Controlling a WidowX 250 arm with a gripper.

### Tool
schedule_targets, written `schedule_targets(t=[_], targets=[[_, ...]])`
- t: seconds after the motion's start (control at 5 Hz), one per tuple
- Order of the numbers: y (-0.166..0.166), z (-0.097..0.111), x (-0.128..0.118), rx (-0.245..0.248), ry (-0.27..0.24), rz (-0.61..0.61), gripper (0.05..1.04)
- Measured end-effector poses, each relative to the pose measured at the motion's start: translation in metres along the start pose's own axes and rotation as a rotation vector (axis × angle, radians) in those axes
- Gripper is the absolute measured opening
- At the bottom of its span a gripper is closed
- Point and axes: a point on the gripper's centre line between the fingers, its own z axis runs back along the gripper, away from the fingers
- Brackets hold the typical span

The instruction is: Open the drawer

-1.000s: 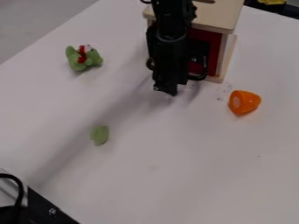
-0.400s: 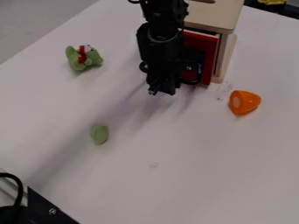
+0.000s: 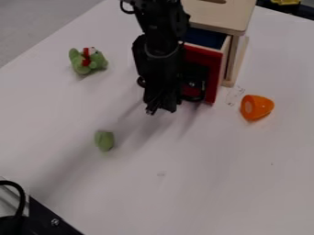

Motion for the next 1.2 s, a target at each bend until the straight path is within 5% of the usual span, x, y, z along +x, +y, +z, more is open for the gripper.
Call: schedule_targets(t=[0.4,1.0,1.2], targets=[[0.018,0.001,-0.012,-0.005,-0.013,0.012,0.171],[0.019,0.012,-0.023,-0.004,-0.035,-0.097,0.977],[0.017,0.023,-0.022,-0.03,-0.041,-0.102,0.998]])
